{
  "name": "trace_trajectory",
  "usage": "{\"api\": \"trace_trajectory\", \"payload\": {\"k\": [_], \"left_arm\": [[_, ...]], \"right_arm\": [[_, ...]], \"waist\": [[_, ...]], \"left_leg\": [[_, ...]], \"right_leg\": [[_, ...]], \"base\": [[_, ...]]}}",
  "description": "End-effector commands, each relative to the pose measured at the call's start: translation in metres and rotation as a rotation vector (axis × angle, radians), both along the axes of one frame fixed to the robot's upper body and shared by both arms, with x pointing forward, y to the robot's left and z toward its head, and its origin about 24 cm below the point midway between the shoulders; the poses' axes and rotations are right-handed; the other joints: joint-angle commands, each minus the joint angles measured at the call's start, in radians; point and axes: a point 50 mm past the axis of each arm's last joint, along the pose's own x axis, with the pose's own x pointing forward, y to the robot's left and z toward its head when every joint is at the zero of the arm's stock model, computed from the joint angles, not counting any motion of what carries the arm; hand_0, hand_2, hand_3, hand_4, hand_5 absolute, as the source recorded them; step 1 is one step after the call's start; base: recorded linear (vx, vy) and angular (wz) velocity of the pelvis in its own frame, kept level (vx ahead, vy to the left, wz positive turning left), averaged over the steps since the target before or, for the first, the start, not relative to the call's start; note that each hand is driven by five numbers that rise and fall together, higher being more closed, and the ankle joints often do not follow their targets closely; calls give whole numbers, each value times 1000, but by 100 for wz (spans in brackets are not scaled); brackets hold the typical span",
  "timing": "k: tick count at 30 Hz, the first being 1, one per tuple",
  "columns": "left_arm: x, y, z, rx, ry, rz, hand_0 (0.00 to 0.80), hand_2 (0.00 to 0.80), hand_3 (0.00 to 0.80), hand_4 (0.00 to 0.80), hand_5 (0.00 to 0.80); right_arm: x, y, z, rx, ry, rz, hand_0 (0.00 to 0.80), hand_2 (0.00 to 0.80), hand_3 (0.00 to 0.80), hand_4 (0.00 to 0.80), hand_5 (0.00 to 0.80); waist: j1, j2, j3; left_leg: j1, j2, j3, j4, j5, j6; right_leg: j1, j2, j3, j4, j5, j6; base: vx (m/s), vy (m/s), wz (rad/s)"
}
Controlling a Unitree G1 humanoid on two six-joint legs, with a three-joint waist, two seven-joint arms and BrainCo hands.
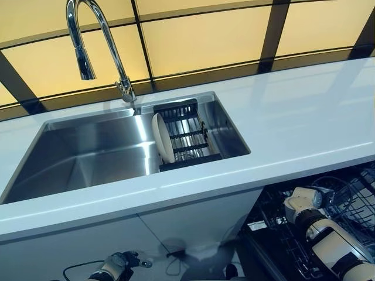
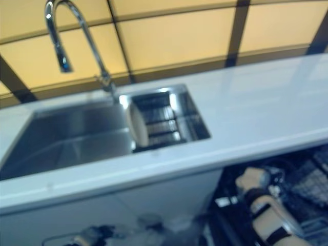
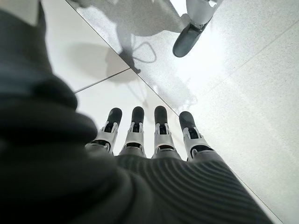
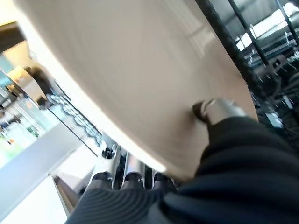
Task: Take plates into dishwasher
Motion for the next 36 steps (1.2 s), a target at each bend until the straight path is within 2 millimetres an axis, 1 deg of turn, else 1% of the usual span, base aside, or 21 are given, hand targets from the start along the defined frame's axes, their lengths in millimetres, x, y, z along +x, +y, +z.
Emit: {"api": "trace_trajectory", "payload": {"k": [1, 3, 5, 7, 13, 15, 18, 22, 24, 29, 34, 36], "left_arm": [[29, 10, 12, 84, -44, -59, 0, 0, 0, 0, 0], [30, 11, 13, 86, -47, -48, 0, 0, 0, 0, 0], [30, 11, 13, 87, -47, -47, 0, 0, 0, 0, 0], [29, 13, 14, 91, -46, -36, 0, 0, 0, 0, 0], [30, 17, 16, 96, -49, 7, 0, 0, 0, 0, 0], [28, 20, 17, 95, -50, 25, 0, 0, 0, 0, 0], [27, 22, 17, 97, -50, 39, 0, 0, 0, 0, 0], [25, 29, 19, 103, -46, 57, 0, 0, 0, 0, 0], [22, 31, 18, 103, -41, 66, 0, 0, 0, 0, 0], [20, 34, 18, 108, -38, 76, 0, 0, 0, 0, 0], [16, 39, 17, 118, -35, 75, 0, 0, 0, 0, 0], [15, 41, 17, 121, -34, 79, 0, 0, 0, 0, 0]], "right_arm": [[14, 9, 14, -12, -31, -19, 0, 0, 0, 0, 0], [16, 8, 20, -6, -44, -24, 0, 0, 0, 0, 0], [17, 7, 21, -6, -44, -25, 0, 0, 0, 0, 0], [18, 4, 28, -4, -51, -29, 0, 0, 0, 0, 0], [18, -13, 57, 15, -122, -53, 0, 0, 0, 0, 0], [16, -21, 70, 42, -174, -57, 0, 0, 0, 0, 0], [15, -27, 80, 71, -213, -56, 0, 0, 0, 0, 0], [9, -47, 101, 92, -287, -51, 0, 0, 0, 0, 0], [5, -57, 105, 101, -303, -56, 0, 0, 0, 0, 0], [-9, -79, 103, 157, -345, -127, 0, 0, 0, 0, 0], [-30, -111, 103, 245, -484, -272, 0, 0, 0, 0, 0], [-37, -122, 109, 275, -554, -320, 0, 0, 0, 0, 0]], "waist": [[-5, -51, 62], [-12, -54, 64], [-13, -55, 64], [-22, -59, 64], [-58, -71, 67], [-75, -75, 68], [-88, -78, 67], [-107, -89, 61], [-115, -92, 56], [-124, -100, 47], [-128, -109, 45], [-132, -113, 44]], "left_leg": [[12, -5, -30, 3, -21, 28], [13, -5, -26, 3, -21, 29], [13, -5, -25, 3, -20, 28], [15, -3, -20, 3, -20, 27], [18, -3, -3, 3, -23, 26], [20, -4, 4, 3, -24, 27], [22, -4, 9, 3, -25, 27], [26, -5, 18, 3, -26, 26], [30, -4, 21, 3, -27, 26], [33, -4, 29, 3, -30, 28], [35, -3, 35, 3, -33, 27], [35, -3, 39, 3, -34, 28]], "right_leg": [[21, -50, -17, 3, -48, 75], [19, -48, -11, 3, -46, 74], [19, -48, -10, 3, -46, 74], [17, -45, -2, 3, -45, 74], [8, -36, 27, 3, -42, 72], [6, -30, 40, 3, -41, 71], [3, -25, 52, 3, -40, 70], [3, -16, 68, 3, -41, 67], [4, -13, 73, 3, -41, 67], [5, -8, 79, 3, -43, 65], [5, -8, 79, 3, -42, 66], [5, -6, 80, 3, -42, 66]], "base": [[0, 0, 0], [-7, 3, -3], [0, 0, 0], [0, 0, 0], [0, 5, -4], [2, 19, -18], [3, 10, -7], [17, 6, -12], [33, 6, -10], [17, 0, -4], [4, -6, -4], [0, 0, 0]]}}
